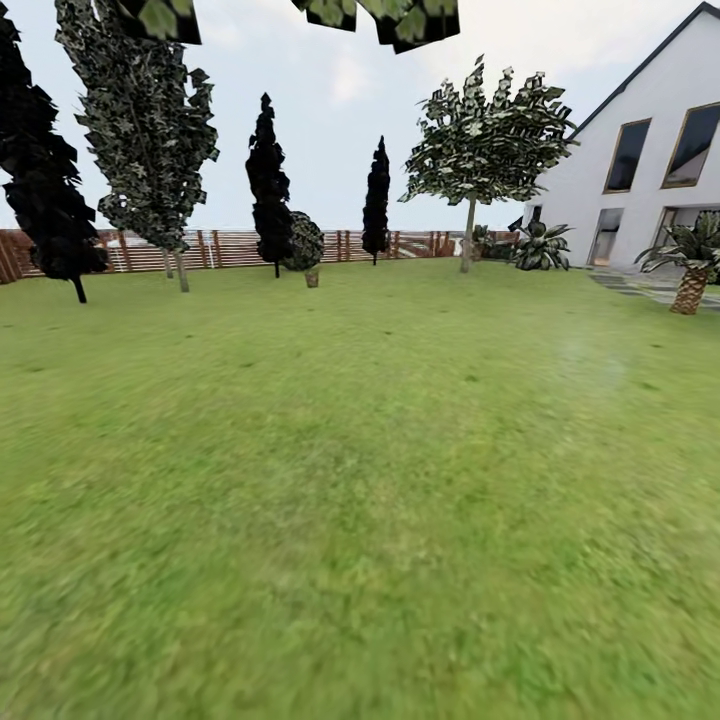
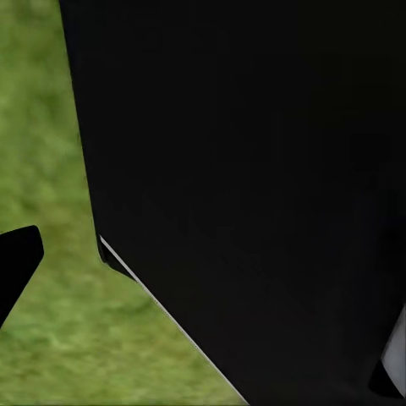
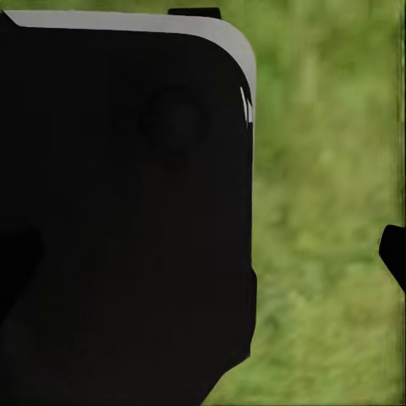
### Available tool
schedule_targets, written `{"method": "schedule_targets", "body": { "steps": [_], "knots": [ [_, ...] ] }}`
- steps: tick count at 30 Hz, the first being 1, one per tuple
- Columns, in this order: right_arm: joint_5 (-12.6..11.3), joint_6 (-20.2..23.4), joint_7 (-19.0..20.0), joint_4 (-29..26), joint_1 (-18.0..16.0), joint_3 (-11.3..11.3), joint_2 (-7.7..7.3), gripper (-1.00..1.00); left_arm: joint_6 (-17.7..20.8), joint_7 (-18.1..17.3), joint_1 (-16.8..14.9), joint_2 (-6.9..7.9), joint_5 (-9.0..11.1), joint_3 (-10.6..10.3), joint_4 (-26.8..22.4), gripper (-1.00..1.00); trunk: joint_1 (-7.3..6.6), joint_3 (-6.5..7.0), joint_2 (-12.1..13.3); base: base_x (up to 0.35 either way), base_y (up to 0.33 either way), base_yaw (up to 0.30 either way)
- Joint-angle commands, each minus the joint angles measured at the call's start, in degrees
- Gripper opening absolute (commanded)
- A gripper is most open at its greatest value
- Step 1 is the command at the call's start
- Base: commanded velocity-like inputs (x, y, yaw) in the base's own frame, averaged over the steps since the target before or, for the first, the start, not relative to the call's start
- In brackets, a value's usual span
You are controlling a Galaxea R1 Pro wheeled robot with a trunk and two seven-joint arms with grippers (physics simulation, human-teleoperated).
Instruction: Take the three Easter eggs out of the wicker basket on the lawn in the garden, then place them on the lawn next to a single tree (choose any tree) so that all three eggs are next to the same tree and none are left in the basket.
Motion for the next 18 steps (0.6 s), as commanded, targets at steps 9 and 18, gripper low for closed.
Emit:
{"method": "schedule_targets", "body": {
  "steps": [9,18],
  "knots": [
    [-0.2,-0.1,-0.1,0.1,-0.1,0.0,-0.01,1.0,0.0,0.0,0.0,-0.01,0.0,-0.1,0.0,1.0,0.03,-0.04,0.0,0.313,-0.187,0.0],
    [-0.2,-0.1,-0.1,0.1,-0.1,0.0,0.04,1.0,0.0,-0.1,0.0,0.0,0.0,-0.1,0.0,1.0,0.03,-0.04,0.0,0.313,-0.187,0.009]
  ]
}}
